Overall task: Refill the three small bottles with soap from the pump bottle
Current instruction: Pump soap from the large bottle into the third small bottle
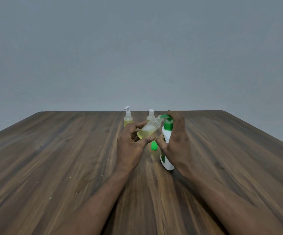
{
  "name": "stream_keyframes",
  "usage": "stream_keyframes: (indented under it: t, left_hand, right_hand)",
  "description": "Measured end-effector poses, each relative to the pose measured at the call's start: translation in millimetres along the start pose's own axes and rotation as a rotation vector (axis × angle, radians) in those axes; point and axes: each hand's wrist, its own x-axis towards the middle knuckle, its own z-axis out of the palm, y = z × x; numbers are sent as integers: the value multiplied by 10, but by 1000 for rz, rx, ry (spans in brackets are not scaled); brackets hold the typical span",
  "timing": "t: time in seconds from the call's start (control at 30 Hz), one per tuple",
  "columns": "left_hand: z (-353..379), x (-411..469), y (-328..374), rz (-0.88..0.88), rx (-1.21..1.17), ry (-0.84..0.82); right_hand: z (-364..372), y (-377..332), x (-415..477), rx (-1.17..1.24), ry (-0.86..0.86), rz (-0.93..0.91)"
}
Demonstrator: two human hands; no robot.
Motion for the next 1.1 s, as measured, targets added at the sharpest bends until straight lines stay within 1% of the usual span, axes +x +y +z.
stream_keyframes:
  t: [0.27, 0.47, 0.9, 1.1]
  left_hand:
    - [7, 0, 30, 7, 10, 8]
    - [-5, -1, 30, 3, 20, 12]
    - [1, 10, 29, 22, 20, 30]
    - [-7, 21, 17, 21, 23, 34]
  right_hand:
    - [-14, -20, 4, -9, -15, -4]
    - [7, 10, -9, 20, 30, 0]
    - [-7, 4, 5, -12, -8, -16]
    - [4, 9, -7, 20, 37, -13]
